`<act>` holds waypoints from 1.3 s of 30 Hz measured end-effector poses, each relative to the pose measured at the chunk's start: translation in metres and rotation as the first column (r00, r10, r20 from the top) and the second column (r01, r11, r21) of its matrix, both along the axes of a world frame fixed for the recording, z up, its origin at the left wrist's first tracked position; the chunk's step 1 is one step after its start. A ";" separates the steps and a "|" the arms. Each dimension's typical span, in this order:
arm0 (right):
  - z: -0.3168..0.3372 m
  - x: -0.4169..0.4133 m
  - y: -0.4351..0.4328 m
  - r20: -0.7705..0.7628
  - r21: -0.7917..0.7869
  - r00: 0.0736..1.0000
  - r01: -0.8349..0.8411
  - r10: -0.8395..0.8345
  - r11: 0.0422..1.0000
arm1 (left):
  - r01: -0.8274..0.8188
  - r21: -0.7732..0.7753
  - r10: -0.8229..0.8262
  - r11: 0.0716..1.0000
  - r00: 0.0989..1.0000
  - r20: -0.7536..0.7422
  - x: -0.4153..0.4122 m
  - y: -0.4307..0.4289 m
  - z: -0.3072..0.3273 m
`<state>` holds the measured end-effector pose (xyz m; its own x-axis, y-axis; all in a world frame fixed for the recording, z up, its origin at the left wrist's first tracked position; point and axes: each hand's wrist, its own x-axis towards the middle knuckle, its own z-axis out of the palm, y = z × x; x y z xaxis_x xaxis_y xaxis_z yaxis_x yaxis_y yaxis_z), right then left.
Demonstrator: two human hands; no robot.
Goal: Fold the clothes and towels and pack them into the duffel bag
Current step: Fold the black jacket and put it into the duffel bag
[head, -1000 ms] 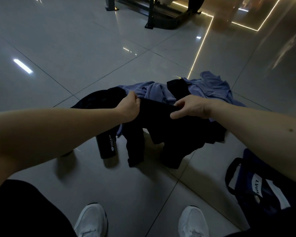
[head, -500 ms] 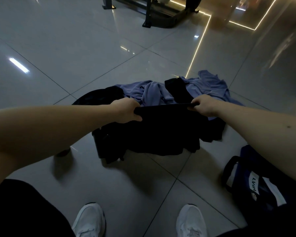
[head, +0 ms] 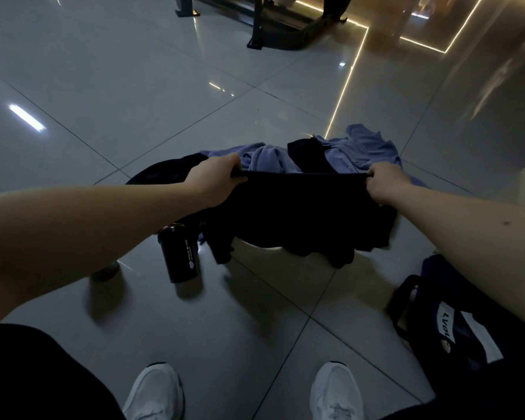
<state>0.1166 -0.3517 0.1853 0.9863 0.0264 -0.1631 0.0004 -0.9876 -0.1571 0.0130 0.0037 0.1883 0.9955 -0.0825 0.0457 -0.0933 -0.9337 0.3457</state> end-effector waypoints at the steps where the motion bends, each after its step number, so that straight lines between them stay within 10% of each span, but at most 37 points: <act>1: 0.001 0.001 -0.001 0.034 0.020 0.999 0.031 -0.032 0.999 | -0.006 0.021 0.005 1.000 1.000 0.017 0.002 0.002 0.002; 13: 0.005 -0.024 -0.021 0.114 0.042 0.990 -0.087 0.081 0.995 | 0.166 0.084 -0.176 0.982 0.977 0.120 -0.027 -0.010 0.010; 21: -0.046 -0.079 -0.039 -0.310 -0.101 0.825 -0.522 0.472 0.847 | 0.460 0.224 -0.372 0.860 0.862 -0.344 -0.076 -0.047 -0.066; 32: -0.147 -0.126 -0.055 -0.768 0.036 0.485 -0.620 0.419 0.783 | 0.640 0.072 -0.374 0.765 0.533 -0.759 -0.108 -0.083 -0.160; 35: -0.155 -0.108 -0.040 -0.770 0.076 0.486 -0.574 0.414 0.816 | 0.542 0.100 -0.330 0.835 0.637 -0.697 -0.086 -0.084 -0.165; 39: -0.180 -0.063 -0.015 -0.476 0.063 0.754 -0.484 0.453 0.873 | 0.267 0.138 -0.183 0.954 0.880 -0.439 -0.039 -0.081 -0.181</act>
<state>0.0536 -0.3666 0.0050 0.6582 0.4400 -0.6108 0.4089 -0.8903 -0.2006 -0.0256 -0.0769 0.0072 0.8719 -0.2718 -0.4074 -0.1959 -0.9560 0.2186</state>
